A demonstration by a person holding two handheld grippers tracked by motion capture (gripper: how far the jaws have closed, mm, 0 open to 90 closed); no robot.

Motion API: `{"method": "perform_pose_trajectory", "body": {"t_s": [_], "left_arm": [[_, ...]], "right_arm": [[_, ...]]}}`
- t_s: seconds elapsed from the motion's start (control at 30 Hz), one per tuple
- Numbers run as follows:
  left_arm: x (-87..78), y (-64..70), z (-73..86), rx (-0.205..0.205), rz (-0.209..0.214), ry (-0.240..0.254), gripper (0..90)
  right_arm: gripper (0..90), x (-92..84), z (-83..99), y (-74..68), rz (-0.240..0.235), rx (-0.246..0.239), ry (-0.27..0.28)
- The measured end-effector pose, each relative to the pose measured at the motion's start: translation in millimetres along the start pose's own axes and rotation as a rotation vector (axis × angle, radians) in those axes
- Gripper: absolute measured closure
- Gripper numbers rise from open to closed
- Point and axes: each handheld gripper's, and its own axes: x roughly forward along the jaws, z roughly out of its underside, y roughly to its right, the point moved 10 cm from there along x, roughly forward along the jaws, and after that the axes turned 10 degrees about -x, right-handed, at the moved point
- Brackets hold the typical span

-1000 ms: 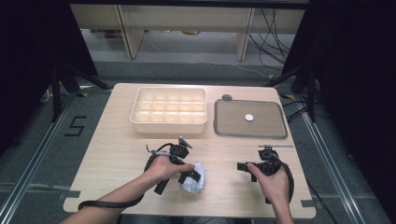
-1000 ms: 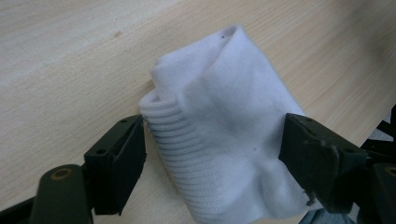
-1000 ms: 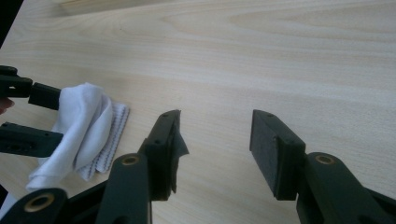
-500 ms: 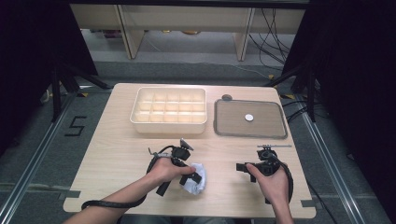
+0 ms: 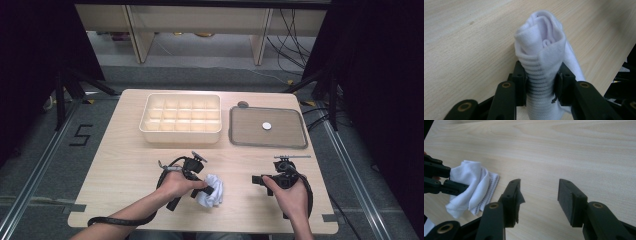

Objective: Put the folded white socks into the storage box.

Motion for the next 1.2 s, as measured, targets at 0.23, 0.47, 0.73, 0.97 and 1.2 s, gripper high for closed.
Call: {"method": "perform_pose_trajectory", "body": {"t_s": [0.23,0.47,0.73,0.97,1.2], "left_arm": [[-2.4,2.6,-0.1,0.043,0.012,0.003,69.8],[-7.7,5.0,0.3,0.065,0.026,0.010,70.0],[-19.2,4.1,-3.5,0.078,0.006,0.041,70.0],[-31.0,-3.3,-6.4,0.096,-0.025,0.060,70.0],[-37.1,-8.2,-7.4,0.109,-0.032,0.071,70.0]], "right_arm": [[53.7,0.5,-0.2,4.6,0.059,-0.028,0.001],[53.8,0.0,-0.3,4.9,0.051,-0.027,0.009],[53.9,-1.1,-0.6,7.3,0.072,-0.026,0.009],[53.9,0.0,-0.7,4.9,0.040,-0.028,0.012],[53.9,-0.7,-0.1,6.8,0.067,-0.028,0.005]]}}
